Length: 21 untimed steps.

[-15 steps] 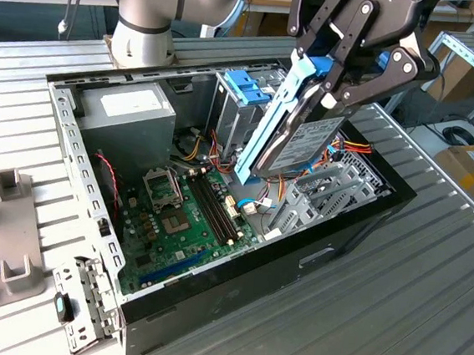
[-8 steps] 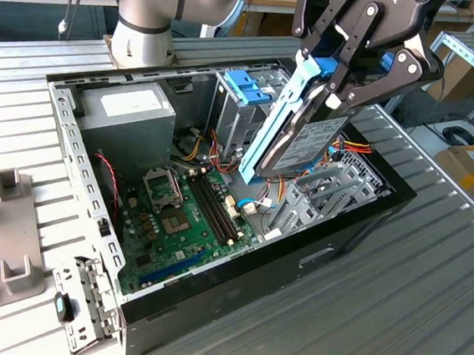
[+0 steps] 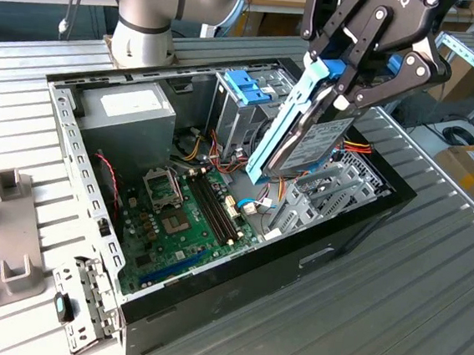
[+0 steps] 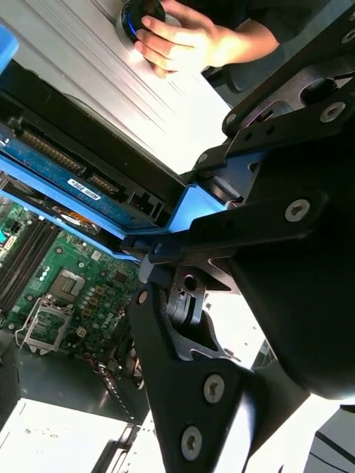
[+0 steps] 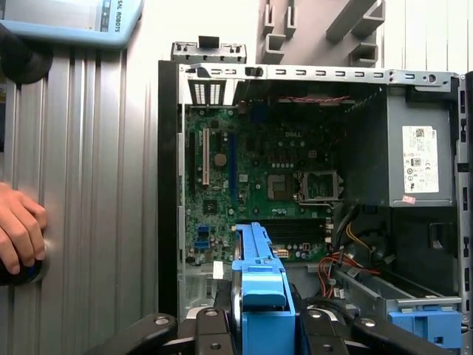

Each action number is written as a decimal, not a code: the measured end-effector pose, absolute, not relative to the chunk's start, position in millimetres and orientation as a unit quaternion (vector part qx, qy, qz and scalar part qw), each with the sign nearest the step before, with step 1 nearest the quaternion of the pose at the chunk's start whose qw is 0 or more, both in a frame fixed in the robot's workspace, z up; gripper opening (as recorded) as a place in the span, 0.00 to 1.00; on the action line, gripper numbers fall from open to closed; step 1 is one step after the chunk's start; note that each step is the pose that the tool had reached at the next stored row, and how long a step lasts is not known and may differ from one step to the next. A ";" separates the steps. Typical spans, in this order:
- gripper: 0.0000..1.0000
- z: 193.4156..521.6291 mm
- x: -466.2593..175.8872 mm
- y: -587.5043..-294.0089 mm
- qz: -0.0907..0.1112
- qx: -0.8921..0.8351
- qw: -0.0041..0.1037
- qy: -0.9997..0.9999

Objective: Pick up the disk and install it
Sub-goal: 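Pick up the disk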

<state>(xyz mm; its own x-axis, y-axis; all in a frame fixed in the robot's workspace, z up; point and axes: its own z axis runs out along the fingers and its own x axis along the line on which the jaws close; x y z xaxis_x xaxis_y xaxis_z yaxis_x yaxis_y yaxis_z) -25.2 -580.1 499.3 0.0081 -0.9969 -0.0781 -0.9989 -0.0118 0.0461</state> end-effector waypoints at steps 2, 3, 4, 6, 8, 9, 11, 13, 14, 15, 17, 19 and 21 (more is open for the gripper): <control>0.37 498.9 -23.5 -580.6 0.044 -0.710 0.011 0.703; 0.37 498.8 -22.9 -580.9 0.044 -0.710 0.011 0.703; 0.37 498.6 -22.3 -581.2 0.044 -0.710 0.011 0.703; 0.37 498.4 -21.4 -581.8 0.044 -0.710 0.011 0.703; 0.37 498.0 -20.3 -582.7 0.044 -0.710 0.011 0.703; 0.37 497.8 -19.9 -583.3 0.044 -0.710 0.011 0.703; 0.37 497.6 -19.4 -584.2 0.044 -0.710 0.011 0.703; 0.37 497.4 -18.7 -585.7 0.044 -0.710 0.011 0.703; 0.37 497.3 -18.5 -586.6 0.044 -0.710 0.011 0.703; 0.37 497.2 -18.4 -587.4 0.044 -0.710 0.011 0.703; 0.37 497.1 -18.3 -589.9 0.044 -0.710 0.011 0.703; 0.37 497.0 -18.2 -594.2 0.044 -0.710 0.011 0.703; 0.37 496.9 -18.1 -597.9 0.044 -0.710 0.011 0.703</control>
<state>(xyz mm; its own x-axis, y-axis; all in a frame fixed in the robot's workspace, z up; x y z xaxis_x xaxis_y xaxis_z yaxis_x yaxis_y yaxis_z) -18.1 -597.9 496.9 0.0082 -0.9969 -0.0781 -0.9989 -0.0118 0.0462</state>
